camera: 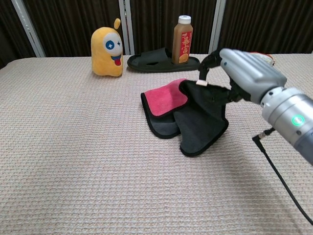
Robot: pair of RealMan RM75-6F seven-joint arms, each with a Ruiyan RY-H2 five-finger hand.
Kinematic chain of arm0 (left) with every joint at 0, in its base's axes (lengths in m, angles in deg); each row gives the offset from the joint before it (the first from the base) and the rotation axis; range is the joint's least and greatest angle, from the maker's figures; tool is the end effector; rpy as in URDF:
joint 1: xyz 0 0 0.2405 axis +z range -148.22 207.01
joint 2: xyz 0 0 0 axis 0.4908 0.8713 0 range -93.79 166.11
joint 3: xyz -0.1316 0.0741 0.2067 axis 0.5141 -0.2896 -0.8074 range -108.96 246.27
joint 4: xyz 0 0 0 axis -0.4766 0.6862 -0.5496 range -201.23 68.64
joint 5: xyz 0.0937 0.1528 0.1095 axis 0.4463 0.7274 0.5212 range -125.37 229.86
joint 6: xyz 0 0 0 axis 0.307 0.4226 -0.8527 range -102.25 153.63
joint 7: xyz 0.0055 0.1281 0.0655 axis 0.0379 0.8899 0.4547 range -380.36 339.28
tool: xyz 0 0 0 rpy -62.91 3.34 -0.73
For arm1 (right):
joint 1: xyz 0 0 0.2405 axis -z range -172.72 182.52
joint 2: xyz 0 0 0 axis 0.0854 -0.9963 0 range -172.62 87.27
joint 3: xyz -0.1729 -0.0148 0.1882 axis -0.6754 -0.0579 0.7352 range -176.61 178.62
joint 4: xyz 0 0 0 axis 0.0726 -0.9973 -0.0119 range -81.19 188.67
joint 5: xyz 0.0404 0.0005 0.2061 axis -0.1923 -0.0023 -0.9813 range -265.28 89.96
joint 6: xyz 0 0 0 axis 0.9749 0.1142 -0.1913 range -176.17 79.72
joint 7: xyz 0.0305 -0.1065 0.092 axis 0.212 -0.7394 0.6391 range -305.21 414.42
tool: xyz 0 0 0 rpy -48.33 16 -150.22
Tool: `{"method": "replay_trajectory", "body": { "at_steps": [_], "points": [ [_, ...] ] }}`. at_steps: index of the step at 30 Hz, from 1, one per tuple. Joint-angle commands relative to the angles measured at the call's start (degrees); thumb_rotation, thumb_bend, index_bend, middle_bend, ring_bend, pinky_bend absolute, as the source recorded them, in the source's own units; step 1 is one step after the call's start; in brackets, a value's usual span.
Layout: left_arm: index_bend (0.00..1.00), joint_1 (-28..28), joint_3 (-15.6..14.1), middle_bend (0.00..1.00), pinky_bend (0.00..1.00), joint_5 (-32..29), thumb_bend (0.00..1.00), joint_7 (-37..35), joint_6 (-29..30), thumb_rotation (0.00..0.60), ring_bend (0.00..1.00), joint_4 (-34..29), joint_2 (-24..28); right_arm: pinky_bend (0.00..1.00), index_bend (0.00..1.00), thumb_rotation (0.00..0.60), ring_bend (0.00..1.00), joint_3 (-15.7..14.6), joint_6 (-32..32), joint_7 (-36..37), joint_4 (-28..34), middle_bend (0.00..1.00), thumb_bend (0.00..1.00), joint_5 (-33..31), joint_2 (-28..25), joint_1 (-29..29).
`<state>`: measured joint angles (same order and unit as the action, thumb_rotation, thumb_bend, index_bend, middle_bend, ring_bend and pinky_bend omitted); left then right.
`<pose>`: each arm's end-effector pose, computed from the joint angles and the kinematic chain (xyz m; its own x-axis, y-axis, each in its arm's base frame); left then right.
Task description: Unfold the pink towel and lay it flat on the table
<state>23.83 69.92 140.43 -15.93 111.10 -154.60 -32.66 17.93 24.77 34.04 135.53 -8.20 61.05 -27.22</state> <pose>-0.3119 0.1794 0.1337 0.4621 0.0156 0.8867 0.8857 -0.0587 -0.4605 -0.1145 -0.3093 -0.0250 0.2027 0.0408 0.9784 -0.9190 -0.3372 0.2045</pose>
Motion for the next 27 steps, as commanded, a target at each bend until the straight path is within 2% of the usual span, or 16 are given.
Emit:
{"method": "replay_trajectory", "body": {
  "at_steps": [1, 7, 11, 17, 24, 27],
  "points": [
    [0.0, -0.61, 0.04, 0.0, 0.0, -0.77, 0.0, 0.54, -1.42, 0.6, 0.0, -0.33, -0.48, 0.11, 0.63, 0.6, 0.11, 4.83, -1.99, -4.78, 3.62, 0.28, 0.5, -2.25, -2.52, -3.42],
    [0.0, -1.91, 0.88, 0.0, 0.0, -2.6, 0.0, 1.75, -3.83, 0.6, 0.0, -1.48, -1.35, 0.11, 0.63, 0.6, 0.12, 11.03, -4.36, -12.24, 6.43, 0.29, 0.5, -5.8, -5.19, -8.6],
    [0.0, -2.71, 1.64, 0.0, 0.0, -4.28, 0.0, 1.29, -5.36, 0.6, 0.0, -2.38, -1.92, 0.11, 0.64, 0.6, 0.12, 13.36, -5.19, -15.57, 7.46, 0.29, 0.5, -8.02, -6.62, -11.35],
    [0.0, -4.73, 3.08, 0.0, 0.0, -6.22, 0.0, 0.41, -8.15, 0.6, 0.0, -4.26, -2.65, 0.11, 0.65, 0.6, 0.12, 14.75, -4.87, -18.14, 9.04, 0.29, 0.5, -9.61, -8.22, -14.09],
    [0.0, -9.2, 7.02, 0.0, 0.0, -7.72, 0.01, 3.22, -10.11, 0.6, 0.0, -7.35, -5.87, 0.11, 0.65, 0.6, 0.12, 14.88, -3.78, -21.27, 11.35, 0.29, 0.5, -11.77, -9.64, -16.25],
    [0.0, -11.65, 8.99, 0.0, 0.0, -7.81, 0.01, 5.04, -10.41, 0.6, 0.0, -7.73, -8.97, 0.11, 0.65, 0.6, 0.12, 14.27, -3.08, -22.35, 12.01, 0.29, 0.5, -12.34, -9.81, -16.79]
  ]
}}
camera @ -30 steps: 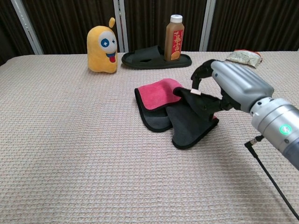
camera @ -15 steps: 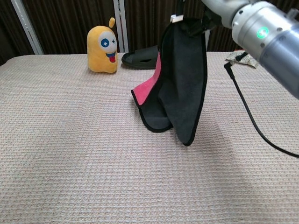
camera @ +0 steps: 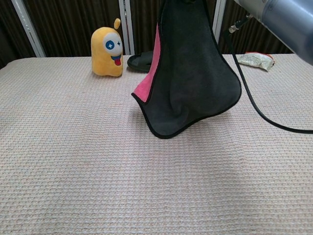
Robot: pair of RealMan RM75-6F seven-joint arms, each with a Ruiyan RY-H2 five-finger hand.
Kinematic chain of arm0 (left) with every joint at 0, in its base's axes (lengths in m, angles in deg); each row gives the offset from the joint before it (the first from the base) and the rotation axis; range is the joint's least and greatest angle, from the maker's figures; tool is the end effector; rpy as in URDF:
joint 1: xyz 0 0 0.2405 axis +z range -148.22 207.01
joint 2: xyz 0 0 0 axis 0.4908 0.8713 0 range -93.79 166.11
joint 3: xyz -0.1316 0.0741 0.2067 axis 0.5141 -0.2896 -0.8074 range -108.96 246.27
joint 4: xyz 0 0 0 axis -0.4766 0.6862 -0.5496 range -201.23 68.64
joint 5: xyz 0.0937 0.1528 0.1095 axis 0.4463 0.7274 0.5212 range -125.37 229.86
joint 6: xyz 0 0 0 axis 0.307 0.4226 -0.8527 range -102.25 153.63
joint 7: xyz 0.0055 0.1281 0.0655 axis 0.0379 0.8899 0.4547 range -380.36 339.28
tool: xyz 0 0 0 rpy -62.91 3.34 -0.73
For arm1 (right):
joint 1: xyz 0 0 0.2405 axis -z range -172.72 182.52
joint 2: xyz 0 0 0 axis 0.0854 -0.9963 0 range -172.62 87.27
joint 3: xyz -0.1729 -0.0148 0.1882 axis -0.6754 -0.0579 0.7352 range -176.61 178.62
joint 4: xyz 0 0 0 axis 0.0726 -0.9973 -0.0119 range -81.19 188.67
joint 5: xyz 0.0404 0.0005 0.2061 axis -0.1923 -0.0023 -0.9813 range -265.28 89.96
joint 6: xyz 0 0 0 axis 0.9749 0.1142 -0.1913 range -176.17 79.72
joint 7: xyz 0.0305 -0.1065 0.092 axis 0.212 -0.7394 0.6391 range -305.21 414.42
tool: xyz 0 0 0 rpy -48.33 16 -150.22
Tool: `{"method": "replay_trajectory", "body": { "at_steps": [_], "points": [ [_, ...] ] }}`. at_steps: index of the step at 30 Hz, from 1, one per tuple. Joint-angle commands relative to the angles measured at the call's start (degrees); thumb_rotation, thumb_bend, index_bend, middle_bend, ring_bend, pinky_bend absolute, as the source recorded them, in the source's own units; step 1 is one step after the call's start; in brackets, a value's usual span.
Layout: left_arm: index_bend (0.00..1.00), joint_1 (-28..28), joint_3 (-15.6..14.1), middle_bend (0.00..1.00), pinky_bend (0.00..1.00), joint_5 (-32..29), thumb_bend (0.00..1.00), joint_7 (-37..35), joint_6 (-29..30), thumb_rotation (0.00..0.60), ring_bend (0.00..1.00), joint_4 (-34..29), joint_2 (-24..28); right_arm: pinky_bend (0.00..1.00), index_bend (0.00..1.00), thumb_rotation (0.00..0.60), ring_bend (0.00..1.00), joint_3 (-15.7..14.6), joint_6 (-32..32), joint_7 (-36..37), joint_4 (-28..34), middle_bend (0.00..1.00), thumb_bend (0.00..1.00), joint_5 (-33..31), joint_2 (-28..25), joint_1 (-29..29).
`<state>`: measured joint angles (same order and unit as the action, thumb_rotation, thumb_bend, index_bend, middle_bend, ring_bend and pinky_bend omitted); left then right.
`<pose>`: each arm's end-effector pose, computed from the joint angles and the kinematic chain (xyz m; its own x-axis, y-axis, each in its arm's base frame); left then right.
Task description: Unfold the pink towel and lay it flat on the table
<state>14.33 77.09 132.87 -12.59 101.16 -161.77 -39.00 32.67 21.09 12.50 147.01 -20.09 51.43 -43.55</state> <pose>-0.2488 0.2454 0.0890 0.2812 0.0521 0.9582 0.9543 -0.1207 -0.2735 -0.0031 -0.3718 0.0612 0.3088 0.2813 0.9086 -0.8277 -0.3911 0.4024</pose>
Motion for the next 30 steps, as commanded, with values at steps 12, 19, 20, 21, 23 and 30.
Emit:
{"method": "replay_trajectory", "body": {
  "at_steps": [12, 19, 20, 21, 23, 30],
  "points": [
    [0.0, -10.67, 7.76, 0.0, 0.0, -1.69, 0.0, 3.73, -1.03, 0.6, 0.0, 3.08, -14.8, 0.11, 0.65, 0.6, 0.12, -2.55, 3.57, -3.35, 2.43, 0.29, 0.5, -1.54, -0.14, -2.44],
    [0.0, -13.38, 8.3, 0.0, 0.0, -3.87, 0.0, 5.84, -1.69, 0.6, 0.0, 3.5, -19.8, 0.11, 0.65, 0.6, 0.12, -1.53, 4.52, -6.52, 2.28, 0.29, 0.5, -4.85, 0.77, -4.87],
    [0.0, -13.53, 8.27, 0.0, 0.0, -3.99, 0.0, 6.03, -1.64, 0.6, 0.0, 3.5, -20.18, 0.11, 0.65, 0.6, 0.12, -1.44, 4.61, -6.83, 2.14, 0.29, 0.5, -5.18, 0.9, -5.12],
    [0.0, -13.8, 8.21, 0.0, 0.0, -4.13, 0.0, 6.35, -1.65, 0.6, 0.0, 3.53, -20.76, 0.11, 0.65, 0.6, 0.12, -1.32, 4.77, -7.25, 1.81, 0.29, 0.5, -5.66, 1.15, -5.51],
    [0.0, -14.37, 8.4, 0.0, 0.0, -4.69, 0.0, 6.83, -1.53, 0.6, 0.0, 3.69, -22.01, 0.11, 0.65, 0.6, 0.12, -1.23, 5.19, -7.95, 1.23, 0.29, 0.5, -6.4, 1.69, -6.3],
    [0.0, -16.91, 10.21, 0.0, 0.0, -7.97, 0.0, 7.76, -2.23, 0.6, 0.0, 4.51, -26.42, 0.11, 0.65, 0.6, 0.12, -1.66, 6.32, -8.83, -0.18, 0.29, 0.5, -7.54, 3.05, -8.2]
  ]
}}
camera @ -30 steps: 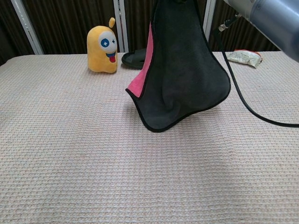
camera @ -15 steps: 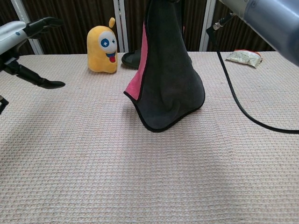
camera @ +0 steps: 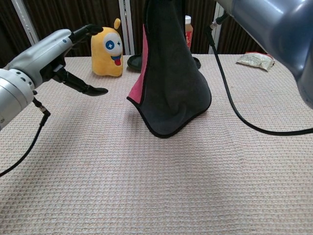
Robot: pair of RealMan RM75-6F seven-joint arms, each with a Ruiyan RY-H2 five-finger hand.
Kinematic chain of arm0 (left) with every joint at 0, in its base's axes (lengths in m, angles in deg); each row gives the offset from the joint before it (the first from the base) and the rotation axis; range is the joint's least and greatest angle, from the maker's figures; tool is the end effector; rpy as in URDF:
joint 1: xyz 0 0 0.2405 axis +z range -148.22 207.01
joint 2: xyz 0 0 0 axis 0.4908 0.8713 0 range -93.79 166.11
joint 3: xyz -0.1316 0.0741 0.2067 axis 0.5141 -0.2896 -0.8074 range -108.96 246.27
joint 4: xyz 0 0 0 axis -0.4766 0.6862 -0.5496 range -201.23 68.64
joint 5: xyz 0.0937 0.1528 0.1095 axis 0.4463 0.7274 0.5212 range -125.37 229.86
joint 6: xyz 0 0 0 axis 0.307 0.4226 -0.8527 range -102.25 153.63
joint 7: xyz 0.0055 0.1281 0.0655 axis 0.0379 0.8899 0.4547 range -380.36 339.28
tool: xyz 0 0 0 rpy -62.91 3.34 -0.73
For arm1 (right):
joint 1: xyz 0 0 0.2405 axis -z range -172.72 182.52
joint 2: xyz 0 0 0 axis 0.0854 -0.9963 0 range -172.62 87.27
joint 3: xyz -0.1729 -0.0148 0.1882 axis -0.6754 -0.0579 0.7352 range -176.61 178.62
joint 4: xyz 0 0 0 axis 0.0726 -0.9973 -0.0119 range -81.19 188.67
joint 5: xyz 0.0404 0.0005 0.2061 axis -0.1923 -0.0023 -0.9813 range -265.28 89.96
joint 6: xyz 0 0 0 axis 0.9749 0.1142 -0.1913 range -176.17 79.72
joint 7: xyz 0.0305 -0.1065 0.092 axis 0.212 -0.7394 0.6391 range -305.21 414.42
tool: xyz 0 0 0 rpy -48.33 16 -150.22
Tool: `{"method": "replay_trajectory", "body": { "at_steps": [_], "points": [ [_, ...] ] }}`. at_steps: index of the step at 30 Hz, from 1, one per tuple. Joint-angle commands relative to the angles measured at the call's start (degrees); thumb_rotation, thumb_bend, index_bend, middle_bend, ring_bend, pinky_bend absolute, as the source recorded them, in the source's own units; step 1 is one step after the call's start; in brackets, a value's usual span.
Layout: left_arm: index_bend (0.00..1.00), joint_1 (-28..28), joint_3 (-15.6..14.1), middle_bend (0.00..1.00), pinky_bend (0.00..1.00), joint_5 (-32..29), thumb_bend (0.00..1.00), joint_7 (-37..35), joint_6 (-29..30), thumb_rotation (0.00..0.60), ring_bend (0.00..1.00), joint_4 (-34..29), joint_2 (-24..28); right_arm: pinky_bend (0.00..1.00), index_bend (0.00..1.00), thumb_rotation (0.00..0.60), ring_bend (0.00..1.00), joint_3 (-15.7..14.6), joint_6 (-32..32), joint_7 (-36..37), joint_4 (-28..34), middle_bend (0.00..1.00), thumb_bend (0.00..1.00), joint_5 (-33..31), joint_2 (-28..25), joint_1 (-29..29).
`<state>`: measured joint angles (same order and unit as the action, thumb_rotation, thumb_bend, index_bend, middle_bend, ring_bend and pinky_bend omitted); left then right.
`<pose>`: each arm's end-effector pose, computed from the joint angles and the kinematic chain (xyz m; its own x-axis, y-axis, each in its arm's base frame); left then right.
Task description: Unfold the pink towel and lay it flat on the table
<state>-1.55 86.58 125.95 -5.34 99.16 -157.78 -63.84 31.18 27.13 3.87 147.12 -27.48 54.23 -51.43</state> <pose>-0.1091 0.3028 -0.0054 -0.0022 0.0417 0.9991 0.9616 -0.2742 0.0136 0.0310 -0.3687 0.0489 0.3571 0.3053 0.8827 -0.8167 -0.3566 0.4538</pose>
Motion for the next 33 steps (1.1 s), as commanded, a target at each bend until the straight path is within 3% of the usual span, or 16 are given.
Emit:
{"method": "replay_trajectory", "body": {
  "at_steps": [1, 12, 23, 33],
  "points": [
    [0.0, -1.4, 0.89, 0.0, 0.0, -1.25, 0.0, 0.73, -0.17, 0.6, 0.0, 0.92, -2.26, 0.11, 0.65, 0.6, 0.12, -0.28, 0.43, -0.28, -0.39, 0.29, 0.5, -0.16, 0.34, -0.5],
    [0.0, -4.58, 1.74, 0.0, 0.0, -2.9, 0.0, -0.26, 0.22, 0.6, 0.0, 7.84, -9.97, 0.11, 0.65, 0.6, 0.12, -1.73, 1.74, -1.34, 0.18, 0.29, 0.5, -0.54, 0.76, -1.9],
    [0.0, -6.56, 3.16, 0.0, 0.0, -3.88, 0.0, -1.33, -0.04, 0.6, 0.0, 9.29, -13.06, 0.11, 0.65, 0.6, 0.12, -2.72, 3.0, -2.81, 1.49, 0.29, 0.5, -0.9, 1.32, -2.74],
    [0.0, -8.84, 4.76, 0.0, 0.0, -3.44, 0.04, -1.57, 0.7, 0.6, 0.0, 17.16, -15.51, 0.11, 0.65, 0.6, 0.12, -3.18, 4.31, -3.73, 2.57, 0.29, 0.5, -0.85, 0.64, -2.75]
  ]
}}
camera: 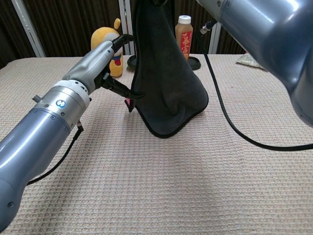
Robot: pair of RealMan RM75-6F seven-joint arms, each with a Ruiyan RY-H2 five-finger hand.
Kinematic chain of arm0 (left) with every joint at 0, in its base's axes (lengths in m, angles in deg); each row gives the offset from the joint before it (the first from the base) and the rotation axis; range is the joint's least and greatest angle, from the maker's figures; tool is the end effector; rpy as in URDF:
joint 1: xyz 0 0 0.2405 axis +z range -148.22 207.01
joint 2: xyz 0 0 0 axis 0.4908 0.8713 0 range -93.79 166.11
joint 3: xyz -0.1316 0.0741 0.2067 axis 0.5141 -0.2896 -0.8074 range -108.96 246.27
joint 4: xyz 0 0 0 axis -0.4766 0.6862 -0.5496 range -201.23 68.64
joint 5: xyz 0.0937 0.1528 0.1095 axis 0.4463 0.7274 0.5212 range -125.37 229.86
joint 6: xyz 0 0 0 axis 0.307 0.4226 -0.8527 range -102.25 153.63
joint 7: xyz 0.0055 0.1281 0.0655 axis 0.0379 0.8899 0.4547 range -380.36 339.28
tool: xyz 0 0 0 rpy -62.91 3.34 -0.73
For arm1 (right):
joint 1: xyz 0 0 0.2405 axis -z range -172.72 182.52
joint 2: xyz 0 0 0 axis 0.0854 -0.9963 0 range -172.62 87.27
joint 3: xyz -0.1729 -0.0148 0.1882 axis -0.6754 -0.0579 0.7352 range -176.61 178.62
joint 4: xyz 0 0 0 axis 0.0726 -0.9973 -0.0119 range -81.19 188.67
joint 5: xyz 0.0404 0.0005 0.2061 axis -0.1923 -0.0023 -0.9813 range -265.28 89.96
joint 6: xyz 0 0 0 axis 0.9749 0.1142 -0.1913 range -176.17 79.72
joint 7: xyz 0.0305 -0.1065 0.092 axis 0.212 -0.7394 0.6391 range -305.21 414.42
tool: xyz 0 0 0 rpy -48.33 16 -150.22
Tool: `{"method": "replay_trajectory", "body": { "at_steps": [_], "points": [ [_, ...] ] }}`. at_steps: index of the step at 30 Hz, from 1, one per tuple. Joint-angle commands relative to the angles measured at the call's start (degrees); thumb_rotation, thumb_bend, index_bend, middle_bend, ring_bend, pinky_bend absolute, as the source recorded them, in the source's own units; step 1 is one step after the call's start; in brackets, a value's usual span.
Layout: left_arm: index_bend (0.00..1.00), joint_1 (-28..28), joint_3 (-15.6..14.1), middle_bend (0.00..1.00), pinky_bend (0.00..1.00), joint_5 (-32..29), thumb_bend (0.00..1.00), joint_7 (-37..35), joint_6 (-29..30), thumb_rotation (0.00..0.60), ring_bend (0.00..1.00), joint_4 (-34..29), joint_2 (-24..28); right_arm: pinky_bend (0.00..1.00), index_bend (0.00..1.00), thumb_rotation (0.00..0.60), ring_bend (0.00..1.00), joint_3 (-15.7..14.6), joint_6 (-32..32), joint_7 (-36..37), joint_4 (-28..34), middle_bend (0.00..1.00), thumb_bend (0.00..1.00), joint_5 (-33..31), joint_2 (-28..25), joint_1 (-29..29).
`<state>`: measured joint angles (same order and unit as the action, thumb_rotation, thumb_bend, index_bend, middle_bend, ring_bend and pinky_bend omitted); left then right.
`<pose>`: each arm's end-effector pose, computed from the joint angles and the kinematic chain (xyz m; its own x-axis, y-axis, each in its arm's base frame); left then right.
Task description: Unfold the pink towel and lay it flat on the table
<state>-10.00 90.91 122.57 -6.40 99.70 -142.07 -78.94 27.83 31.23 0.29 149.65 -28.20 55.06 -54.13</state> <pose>-0.0680 0.3249 -0.0618 -0.0628 0.0252 0.9977 0.9651 -0.2533 0.0671 0.0437 -0.3513 0.0398 0.3817 0.3195 0.8673 -0.7884 -0.3773 0.4859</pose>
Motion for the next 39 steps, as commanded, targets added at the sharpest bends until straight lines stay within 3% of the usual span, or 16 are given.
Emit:
{"method": "replay_trajectory", "body": {
  "at_steps": [1, 11, 13, 18, 20, 30, 39],
  "points": [
    [0.0, -0.24, 0.35, 0.0, 0.0, -0.12, 0.05, -0.7, 0.23, 0.6, 0.0, 1.61, -0.26, 0.11, 0.65, 0.6, 0.12, 0.18, 0.31, -0.24, 0.08, 0.29, 0.5, -0.17, -0.23, -0.07],
    [0.0, 1.53, -0.23, 0.0, 0.0, -2.59, 0.09, -3.31, -1.12, 0.6, 0.0, 4.43, 1.13, 0.11, 0.65, 0.6, 0.12, 0.09, 0.9, -0.69, 0.39, 0.29, 0.5, -0.79, -0.34, -0.42],
    [0.06, 1.36, 0.08, 0.0, 0.0, -2.89, 0.11, -3.58, -1.46, 0.6, 0.0, 4.69, 1.26, 0.11, 0.65, 0.6, 0.12, -0.06, 1.02, -0.83, 0.3, 0.29, 0.5, -0.68, -0.32, -0.51],
    [0.36, 0.65, 0.6, 0.0, 0.0, -3.16, 0.18, -3.76, -2.1, 0.6, 0.0, 5.39, 1.38, 0.11, 0.65, 0.6, 0.12, -0.4, 1.3, -1.01, 0.31, 0.29, 0.5, -0.65, -0.29, -0.55],
    [0.43, 0.3, 0.84, 0.0, 0.0, -3.28, 0.21, -3.92, -2.39, 0.6, 0.0, 5.67, 1.42, 0.11, 0.65, 0.6, 0.12, -0.45, 1.37, -0.92, 0.34, 0.29, 0.5, -0.77, -0.27, -0.54],
    [0.58, -0.48, 1.2, 0.0, 0.0, -3.7, 0.27, -4.21, -2.77, 0.6, 0.0, 6.37, 1.71, 0.11, 0.65, 0.6, 0.12, -0.98, 1.96, -0.77, 0.22, 0.29, 0.5, -1.16, -0.48, -0.01],
    [0.64, -0.63, 1.08, 0.0, 0.0, -4.21, 0.31, -3.92, -2.86, 0.6, 0.0, 6.9, 2.12, 0.11, 0.65, 0.6, 0.12, -1.32, 2.16, -0.56, 0.72, 0.29, 0.5, -1.0, -0.87, 0.26]
  ]
}}
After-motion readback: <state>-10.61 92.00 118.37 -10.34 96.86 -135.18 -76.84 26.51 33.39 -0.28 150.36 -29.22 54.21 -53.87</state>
